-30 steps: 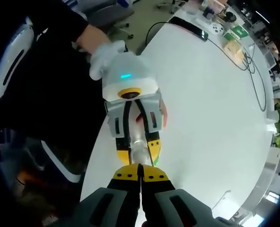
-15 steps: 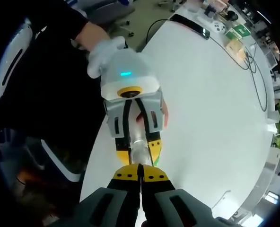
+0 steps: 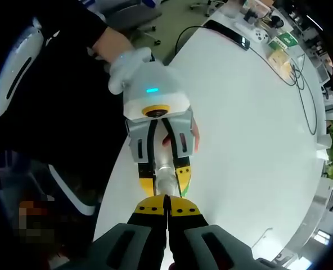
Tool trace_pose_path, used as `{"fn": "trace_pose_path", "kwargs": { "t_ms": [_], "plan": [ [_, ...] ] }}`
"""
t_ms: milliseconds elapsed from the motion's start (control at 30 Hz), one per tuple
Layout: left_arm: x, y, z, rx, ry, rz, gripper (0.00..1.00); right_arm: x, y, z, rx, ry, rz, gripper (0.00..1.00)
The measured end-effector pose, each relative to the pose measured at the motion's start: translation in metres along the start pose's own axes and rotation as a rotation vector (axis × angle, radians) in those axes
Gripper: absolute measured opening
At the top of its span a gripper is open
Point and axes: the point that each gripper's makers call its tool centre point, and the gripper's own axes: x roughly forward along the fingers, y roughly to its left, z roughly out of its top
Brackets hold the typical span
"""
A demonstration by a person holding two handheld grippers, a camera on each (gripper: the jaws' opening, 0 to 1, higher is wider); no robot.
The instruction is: Clamp pump bottle remove cover press pump head put on cover
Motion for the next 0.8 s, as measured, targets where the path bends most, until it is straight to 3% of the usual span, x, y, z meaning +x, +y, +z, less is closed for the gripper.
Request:
{"fn": "trace_pose_path", "kwargs": {
  "t_ms": [800],
  "plan": [
    [0.0004, -0.0007, 0.0005, 0.002, 0.000, 0.002, 0.16, -0.0004, -0.0005, -0.0001, 0.005, -0.014, -0.002, 0.00]
  ]
}}
